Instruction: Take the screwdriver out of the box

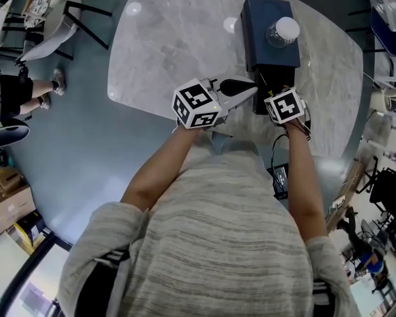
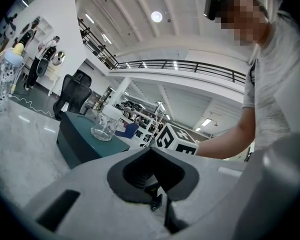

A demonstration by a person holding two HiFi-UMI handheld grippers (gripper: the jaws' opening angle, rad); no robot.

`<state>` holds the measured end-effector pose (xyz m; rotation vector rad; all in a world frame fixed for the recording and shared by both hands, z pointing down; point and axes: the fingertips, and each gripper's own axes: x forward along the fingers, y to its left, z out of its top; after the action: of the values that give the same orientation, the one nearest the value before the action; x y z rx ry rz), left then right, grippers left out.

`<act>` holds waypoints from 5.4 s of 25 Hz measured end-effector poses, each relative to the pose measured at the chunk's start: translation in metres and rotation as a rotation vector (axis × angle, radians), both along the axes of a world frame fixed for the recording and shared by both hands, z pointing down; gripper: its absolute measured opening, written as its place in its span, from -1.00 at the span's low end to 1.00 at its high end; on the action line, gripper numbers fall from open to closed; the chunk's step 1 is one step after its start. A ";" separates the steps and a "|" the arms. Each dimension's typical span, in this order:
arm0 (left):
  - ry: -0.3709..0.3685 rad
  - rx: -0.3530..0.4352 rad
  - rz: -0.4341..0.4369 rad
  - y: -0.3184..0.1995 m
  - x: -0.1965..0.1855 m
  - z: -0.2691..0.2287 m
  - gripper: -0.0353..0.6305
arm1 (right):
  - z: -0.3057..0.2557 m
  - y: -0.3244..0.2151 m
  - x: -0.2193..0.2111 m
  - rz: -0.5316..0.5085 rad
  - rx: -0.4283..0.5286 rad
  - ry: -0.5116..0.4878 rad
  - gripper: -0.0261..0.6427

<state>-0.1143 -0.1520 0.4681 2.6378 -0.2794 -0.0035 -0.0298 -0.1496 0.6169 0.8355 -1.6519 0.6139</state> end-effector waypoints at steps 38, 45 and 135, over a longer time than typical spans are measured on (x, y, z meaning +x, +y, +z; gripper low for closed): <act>-0.104 -0.052 0.012 0.003 0.044 -0.002 -0.85 | -0.107 -0.007 0.014 0.193 0.379 -0.389 -0.71; -0.219 -0.196 0.009 -0.003 0.080 0.021 -0.84 | -0.151 -0.016 0.045 0.226 0.479 -0.489 -0.71; -0.330 -1.002 -0.250 -0.010 0.163 0.130 -0.67 | -0.187 -0.030 0.148 0.188 0.514 -0.728 -0.71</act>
<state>0.0490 -0.1621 0.5982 1.5879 -0.5470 0.3866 0.1183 -0.1797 0.4297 1.2376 -2.4743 0.6787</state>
